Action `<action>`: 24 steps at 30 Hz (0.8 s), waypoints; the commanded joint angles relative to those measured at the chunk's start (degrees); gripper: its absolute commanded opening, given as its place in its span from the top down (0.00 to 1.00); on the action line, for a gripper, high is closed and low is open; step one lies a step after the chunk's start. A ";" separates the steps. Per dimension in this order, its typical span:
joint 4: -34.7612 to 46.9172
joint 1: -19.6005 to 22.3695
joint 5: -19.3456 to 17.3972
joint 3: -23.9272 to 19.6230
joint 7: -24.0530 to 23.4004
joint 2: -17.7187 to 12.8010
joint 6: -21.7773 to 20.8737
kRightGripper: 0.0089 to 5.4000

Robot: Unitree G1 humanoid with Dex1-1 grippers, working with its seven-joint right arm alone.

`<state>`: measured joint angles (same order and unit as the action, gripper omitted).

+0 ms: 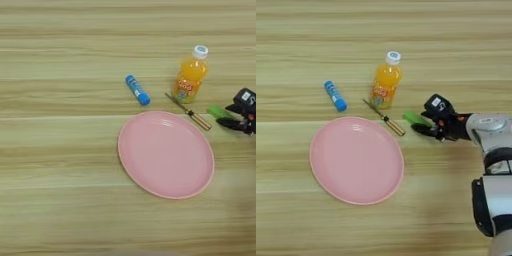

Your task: Move the objects on the table

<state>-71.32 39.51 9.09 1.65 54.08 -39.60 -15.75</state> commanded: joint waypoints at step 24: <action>8.06 8.16 -12.43 -9.65 4.00 3.62 2.98 0.01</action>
<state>-67.12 42.41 -1.29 -6.66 59.20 -35.07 -13.22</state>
